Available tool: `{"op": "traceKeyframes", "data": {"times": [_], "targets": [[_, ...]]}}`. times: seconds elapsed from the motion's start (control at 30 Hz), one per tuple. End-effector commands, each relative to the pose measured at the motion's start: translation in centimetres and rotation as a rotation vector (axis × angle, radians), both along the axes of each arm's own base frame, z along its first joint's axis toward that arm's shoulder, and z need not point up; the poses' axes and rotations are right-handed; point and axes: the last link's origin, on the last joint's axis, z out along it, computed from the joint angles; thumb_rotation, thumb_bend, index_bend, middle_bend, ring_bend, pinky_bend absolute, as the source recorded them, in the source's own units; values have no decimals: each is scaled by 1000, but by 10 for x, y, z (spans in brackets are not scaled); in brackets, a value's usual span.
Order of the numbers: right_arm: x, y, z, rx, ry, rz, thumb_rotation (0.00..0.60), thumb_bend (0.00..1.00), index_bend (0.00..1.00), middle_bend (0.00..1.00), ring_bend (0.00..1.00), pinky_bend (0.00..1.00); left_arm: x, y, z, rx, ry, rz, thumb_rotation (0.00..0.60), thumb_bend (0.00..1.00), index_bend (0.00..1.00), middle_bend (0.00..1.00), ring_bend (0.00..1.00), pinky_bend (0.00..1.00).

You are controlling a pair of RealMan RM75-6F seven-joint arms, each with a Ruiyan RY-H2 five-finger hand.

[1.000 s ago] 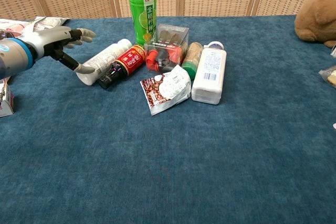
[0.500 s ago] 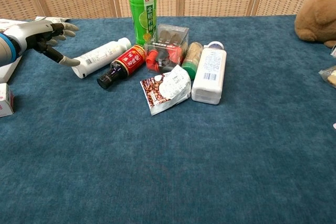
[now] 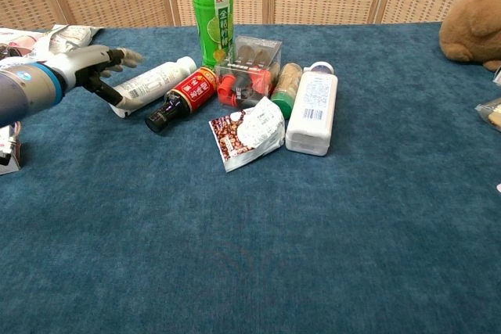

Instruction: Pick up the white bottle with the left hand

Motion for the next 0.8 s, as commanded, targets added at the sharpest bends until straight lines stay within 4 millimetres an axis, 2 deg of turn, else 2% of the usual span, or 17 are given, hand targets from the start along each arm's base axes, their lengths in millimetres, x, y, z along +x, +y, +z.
{"op": "traceKeyframes", "data": {"times": [0.03, 0.07, 0.1, 0.2, 0.43, 0.8], "targets": [[0, 2, 2, -5, -6, 1, 554, 77, 0, 0, 0, 0, 3, 1, -5, 35, 8, -3, 600, 476, 363, 291, 321, 374], [0, 2, 3, -5, -8, 0, 555, 76, 0, 0, 0, 0, 4, 1, -5, 56, 5, -4, 600, 513, 466, 410, 445, 530], [1, 3, 3, -6, -10, 2, 553, 76, 0, 0, 0, 0, 3, 0, -5, 64, 5, -6, 600, 536, 535, 489, 529, 634], [2, 3, 4, -8, -17, 4, 550, 76, 0, 0, 0, 0, 2, -2, -1, 96, -19, -5, 600, 569, 614, 583, 641, 779], [1, 1, 3, 1, -18, 0, 552, 76, 0, 0, 0, 0, 1, -15, 34, 179, -166, -27, 600, 579, 617, 596, 659, 823], [1, -9, -10, 21, -39, 29, 554, 75, 0, 0, 0, 0, 11, -78, 118, 357, -405, -174, 600, 551, 598, 581, 642, 799]]}}
